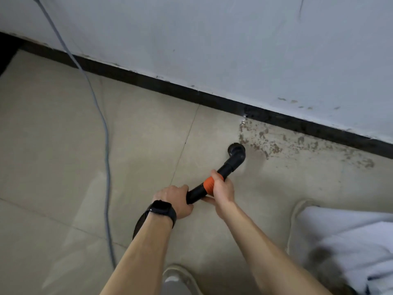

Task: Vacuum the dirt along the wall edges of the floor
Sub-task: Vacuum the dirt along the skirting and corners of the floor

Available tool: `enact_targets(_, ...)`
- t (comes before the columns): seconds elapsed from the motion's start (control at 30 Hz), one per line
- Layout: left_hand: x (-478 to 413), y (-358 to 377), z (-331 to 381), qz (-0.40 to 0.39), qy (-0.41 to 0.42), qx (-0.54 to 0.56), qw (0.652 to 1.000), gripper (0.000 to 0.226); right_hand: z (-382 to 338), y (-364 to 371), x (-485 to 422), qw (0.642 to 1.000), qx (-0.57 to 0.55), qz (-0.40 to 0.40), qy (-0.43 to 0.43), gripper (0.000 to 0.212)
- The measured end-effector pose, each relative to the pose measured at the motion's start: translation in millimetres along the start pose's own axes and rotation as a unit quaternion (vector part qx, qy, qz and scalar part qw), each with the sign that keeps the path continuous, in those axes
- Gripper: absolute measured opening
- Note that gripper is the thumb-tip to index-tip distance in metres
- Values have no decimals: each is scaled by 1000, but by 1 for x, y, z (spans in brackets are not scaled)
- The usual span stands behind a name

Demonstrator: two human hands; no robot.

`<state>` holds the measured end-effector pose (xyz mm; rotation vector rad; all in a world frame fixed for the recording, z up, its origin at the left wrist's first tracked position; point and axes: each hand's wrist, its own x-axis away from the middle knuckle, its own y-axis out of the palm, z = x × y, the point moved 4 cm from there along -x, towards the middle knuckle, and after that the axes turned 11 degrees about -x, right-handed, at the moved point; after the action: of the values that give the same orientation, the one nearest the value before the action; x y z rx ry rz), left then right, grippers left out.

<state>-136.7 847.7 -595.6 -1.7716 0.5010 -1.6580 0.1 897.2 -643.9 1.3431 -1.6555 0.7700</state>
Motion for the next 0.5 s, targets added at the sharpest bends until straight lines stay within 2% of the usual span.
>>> enact_targets(0.23,-13,7,29,-31,33,-31,998,39,3,-25,4,999,-32,8,9,17)
enact_targets(0.5,-51,20,9,-61,72,-3,996,33,3,-7,-30,998,1,34,-45,27)
